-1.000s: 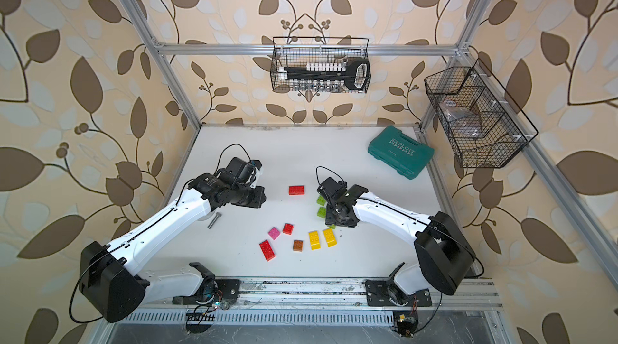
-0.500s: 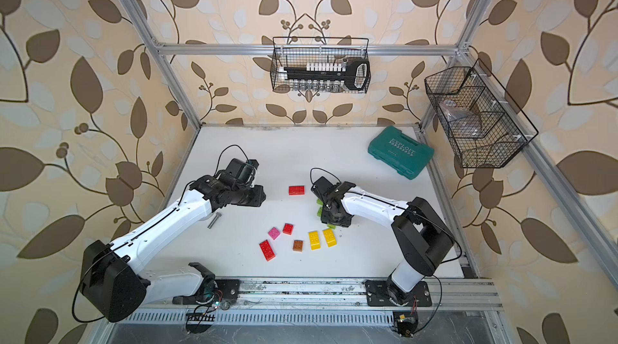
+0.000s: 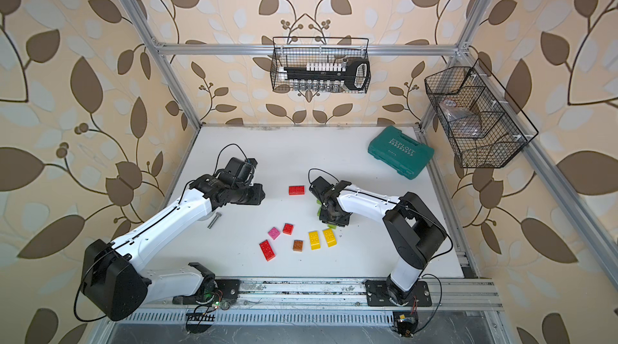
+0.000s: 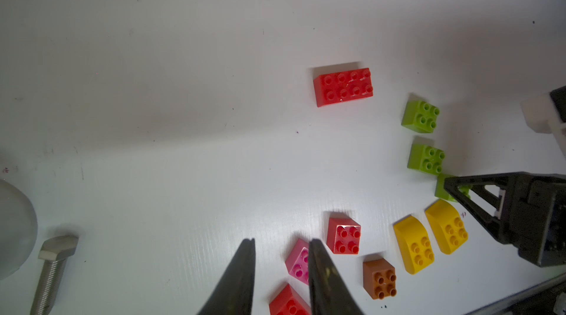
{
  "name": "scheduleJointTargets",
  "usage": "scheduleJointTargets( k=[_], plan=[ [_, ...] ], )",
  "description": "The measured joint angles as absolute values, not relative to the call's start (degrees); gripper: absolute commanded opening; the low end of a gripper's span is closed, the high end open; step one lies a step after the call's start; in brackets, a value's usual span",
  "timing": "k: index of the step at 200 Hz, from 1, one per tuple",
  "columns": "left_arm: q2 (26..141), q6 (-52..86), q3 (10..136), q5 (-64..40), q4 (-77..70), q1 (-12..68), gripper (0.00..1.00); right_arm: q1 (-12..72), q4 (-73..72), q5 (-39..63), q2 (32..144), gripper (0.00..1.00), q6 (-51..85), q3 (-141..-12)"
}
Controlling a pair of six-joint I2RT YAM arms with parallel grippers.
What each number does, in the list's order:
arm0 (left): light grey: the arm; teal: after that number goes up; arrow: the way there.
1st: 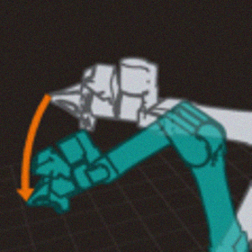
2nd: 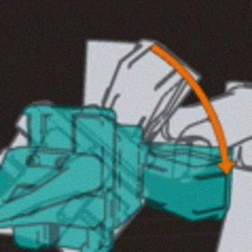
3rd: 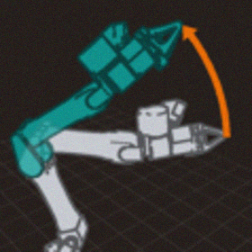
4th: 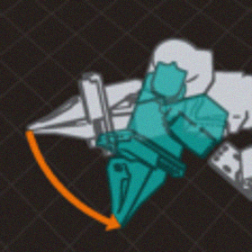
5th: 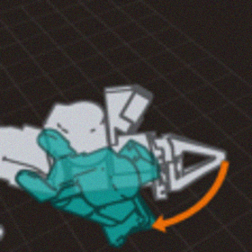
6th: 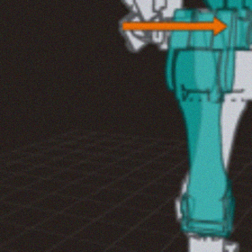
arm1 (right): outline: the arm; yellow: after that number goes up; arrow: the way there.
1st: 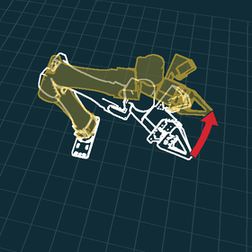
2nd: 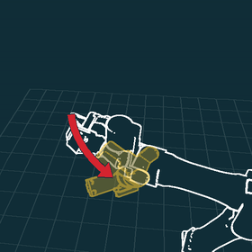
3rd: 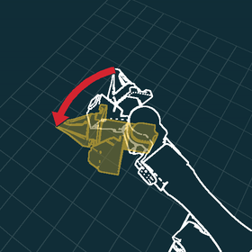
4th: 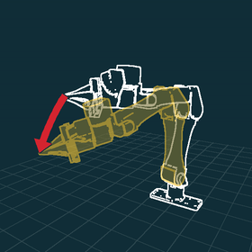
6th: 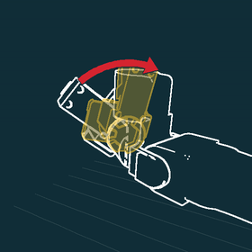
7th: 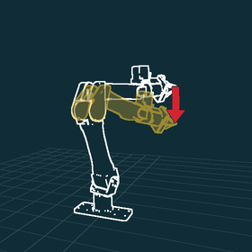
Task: Assemble the letter s with lego
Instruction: Pick up the lego brick from the center of the board.
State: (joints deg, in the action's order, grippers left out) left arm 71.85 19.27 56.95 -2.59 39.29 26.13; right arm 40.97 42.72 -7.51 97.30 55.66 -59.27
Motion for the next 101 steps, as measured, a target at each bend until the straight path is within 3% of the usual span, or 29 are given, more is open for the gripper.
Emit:
scheduleJointTargets(
  k=[31, 71, 101],
  plan=[
    [71.9, 19.5, 56.9, -2.6, 39.3, 26.1, 0.32, 40.9, 42.6, -7.5, 97.4, 0.35, 56.4, -59.3],
    [71.9, 19.7, 56.9, -2.6, 39.4, 25.8, 0.34, 40.8, 42.6, -7.5, 98.2, 0.4, 57.1, -59.3],
    [71.9, 19.7, 56.9, -2.6, 39.4, 25.8, 0.33, 40.8, 42.6, -7.5, 98.4, 0.34, 57.4, -59.3]
  ],
)
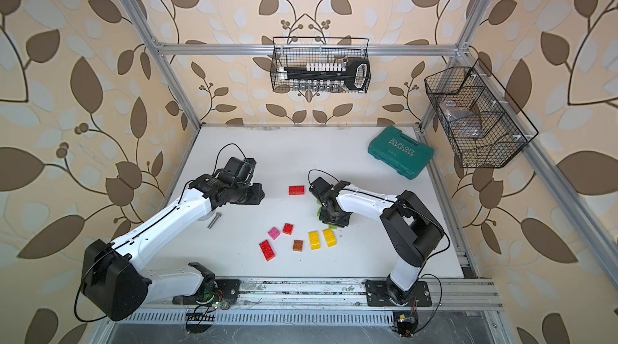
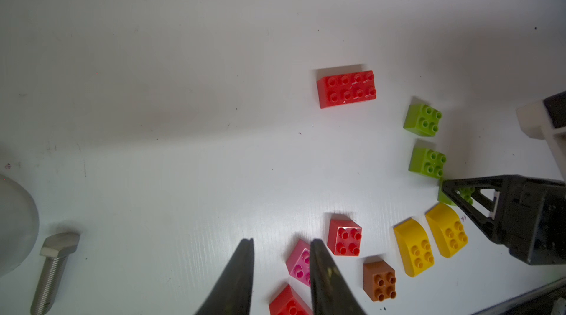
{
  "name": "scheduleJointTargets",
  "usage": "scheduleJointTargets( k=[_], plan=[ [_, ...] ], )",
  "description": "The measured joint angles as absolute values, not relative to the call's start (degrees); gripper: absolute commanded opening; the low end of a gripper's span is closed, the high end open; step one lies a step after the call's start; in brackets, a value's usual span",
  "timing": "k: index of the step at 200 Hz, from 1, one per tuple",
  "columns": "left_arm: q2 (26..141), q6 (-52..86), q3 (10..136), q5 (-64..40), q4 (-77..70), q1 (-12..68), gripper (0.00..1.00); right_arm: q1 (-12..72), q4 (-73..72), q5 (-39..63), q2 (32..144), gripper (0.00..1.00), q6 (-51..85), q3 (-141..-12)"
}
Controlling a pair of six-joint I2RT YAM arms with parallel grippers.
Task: Assemble the letter s with lego
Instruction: Pick up the lego brick from the center of the board, then assemble the lego brick with the lego brick.
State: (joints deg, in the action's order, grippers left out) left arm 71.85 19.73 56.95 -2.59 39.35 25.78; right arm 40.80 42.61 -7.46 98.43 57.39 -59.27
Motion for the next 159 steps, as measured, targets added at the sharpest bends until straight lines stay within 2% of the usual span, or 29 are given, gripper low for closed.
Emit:
scheduleJointTargets(
  k=[33, 52, 84, 105, 159],
  plan=[
    [71.9, 19.7, 56.9, -2.6, 39.4, 25.7, 0.32, 40.8, 43.0, -7.7, 98.4, 0.12, 57.4, -59.5],
    [71.9, 19.7, 56.9, -2.7, 39.4, 25.4, 0.32, 40.8, 45.6, -8.2, 98.4, 0.07, 56.7, -61.1],
    [71.9, 19.7, 57.0, -2.9, 39.4, 24.6, 0.31, 40.8, 53.8, -8.8, 98.3, 0.05, 53.5, -70.0],
    [71.9, 19.7, 57.0, -3.1, 39.2, 23.2, 0.31, 40.8, 60.3, -8.5, 100.1, 0.04, 49.7, -81.7],
    [71.9, 19.8, 56.9, -4.6, 38.8, 20.0, 0.32, 40.8, 71.7, -6.0, 123.5, 0.0, 41.8, -119.9]
  ],
)
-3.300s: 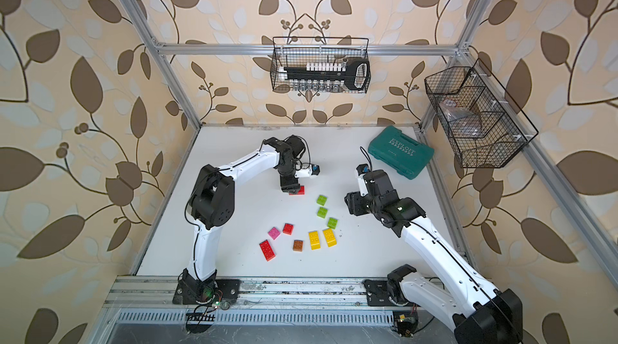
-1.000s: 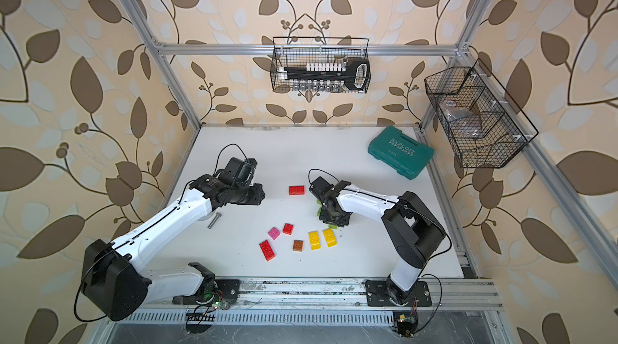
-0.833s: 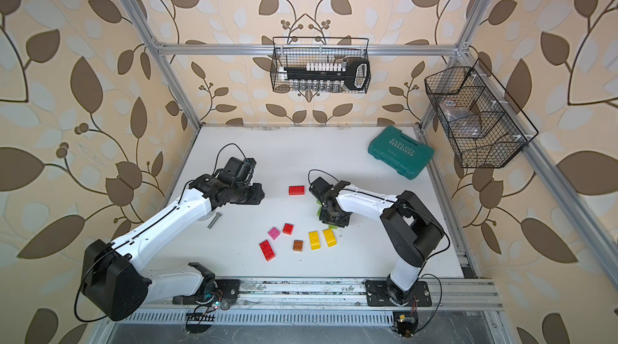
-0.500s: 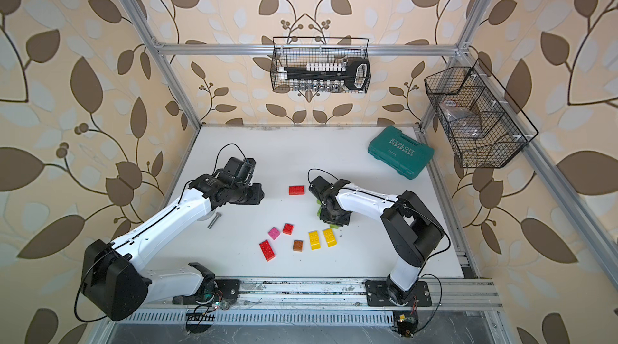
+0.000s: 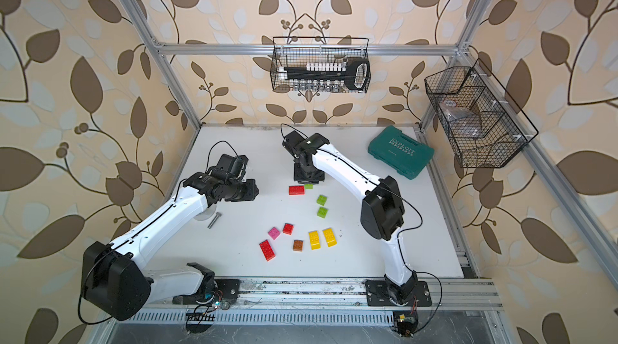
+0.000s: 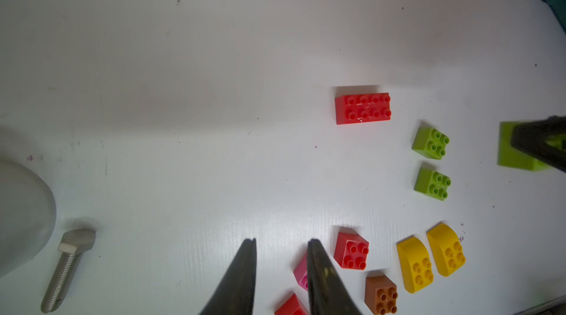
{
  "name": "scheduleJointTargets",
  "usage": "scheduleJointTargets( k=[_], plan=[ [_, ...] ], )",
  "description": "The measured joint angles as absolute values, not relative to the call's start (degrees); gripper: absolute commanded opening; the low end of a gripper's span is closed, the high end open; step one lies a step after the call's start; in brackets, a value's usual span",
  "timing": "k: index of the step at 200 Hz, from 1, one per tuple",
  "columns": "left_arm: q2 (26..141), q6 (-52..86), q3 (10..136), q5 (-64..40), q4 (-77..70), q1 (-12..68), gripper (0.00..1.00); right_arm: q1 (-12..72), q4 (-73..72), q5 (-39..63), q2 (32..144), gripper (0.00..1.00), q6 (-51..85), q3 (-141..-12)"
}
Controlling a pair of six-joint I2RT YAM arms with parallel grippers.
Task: Assemble the letter s with lego
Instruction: Assemble the lego brick with the lego brick.
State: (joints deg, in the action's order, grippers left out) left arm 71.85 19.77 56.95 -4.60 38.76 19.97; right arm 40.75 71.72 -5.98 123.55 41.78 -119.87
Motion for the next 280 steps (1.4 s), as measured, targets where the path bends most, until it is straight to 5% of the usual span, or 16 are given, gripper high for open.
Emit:
scheduleJointTargets(
  k=[64, 280],
  plan=[
    [71.5, 19.8, 56.5, -5.7, 38.8, 19.4, 0.33, 39.2, 77.8, -2.5, 141.6, 0.0, 39.8, -139.9],
    [71.3, 19.8, 56.1, -6.9, 38.8, 19.0, 0.35, 38.0, 77.6, -0.2, 147.0, 0.0, 39.5, -141.5]
  ],
)
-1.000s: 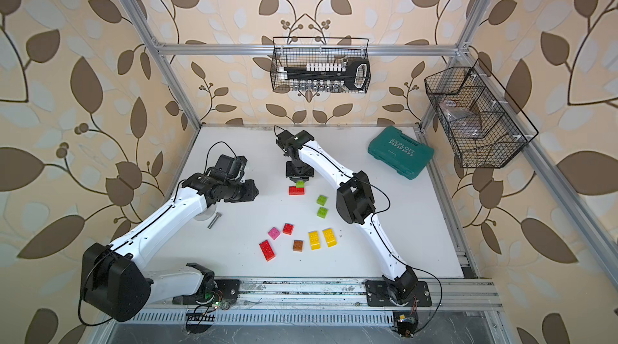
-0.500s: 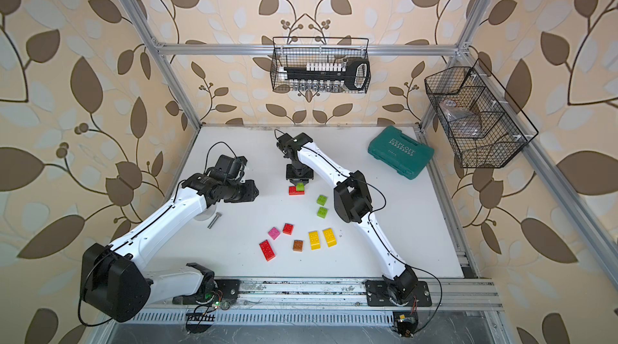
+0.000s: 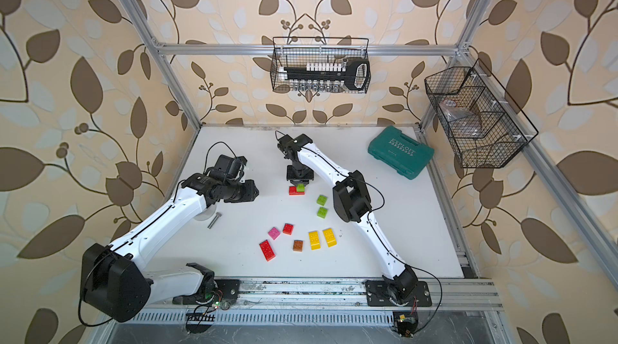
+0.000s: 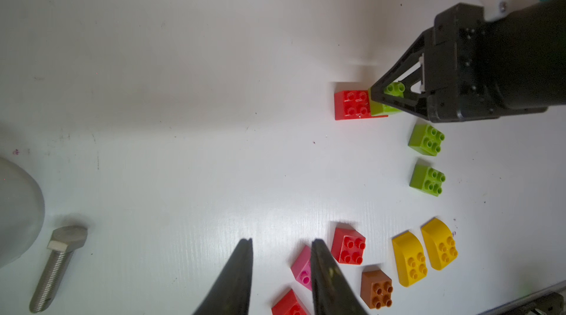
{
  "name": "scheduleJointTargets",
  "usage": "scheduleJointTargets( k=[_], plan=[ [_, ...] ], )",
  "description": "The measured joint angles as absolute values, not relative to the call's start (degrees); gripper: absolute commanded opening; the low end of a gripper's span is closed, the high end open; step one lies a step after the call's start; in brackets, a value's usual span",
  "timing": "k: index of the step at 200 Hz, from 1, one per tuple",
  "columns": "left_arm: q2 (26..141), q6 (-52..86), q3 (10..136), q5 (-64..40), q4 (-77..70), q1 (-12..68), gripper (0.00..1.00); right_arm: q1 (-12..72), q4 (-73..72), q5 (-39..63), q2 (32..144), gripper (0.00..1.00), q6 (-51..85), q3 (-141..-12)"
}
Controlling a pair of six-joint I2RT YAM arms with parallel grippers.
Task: Assemble the letter s with lego
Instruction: Assemble the lego brick with the lego brick.
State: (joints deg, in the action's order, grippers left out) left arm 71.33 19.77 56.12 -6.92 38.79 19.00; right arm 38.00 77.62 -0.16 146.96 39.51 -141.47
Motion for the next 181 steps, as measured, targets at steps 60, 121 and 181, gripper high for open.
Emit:
scheduleJointTargets(
  k=[60, 121, 181],
  plan=[
    [71.3, 19.8, 56.1, -7.1, 38.8, 18.7, 0.35, 37.8, 76.3, -0.2, 146.2, 0.0, 39.4, -139.7],
    [71.3, 19.8, 56.1, -7.1, 38.8, 18.6, 0.34, 38.6, 73.7, -1.8, 143.9, 0.0, 38.5, -135.3],
    [71.3, 19.8, 56.1, -7.1, 38.8, 18.6, 0.35, 39.6, 72.6, -3.6, 143.1, 0.0, 38.6, -133.3]
  ],
)
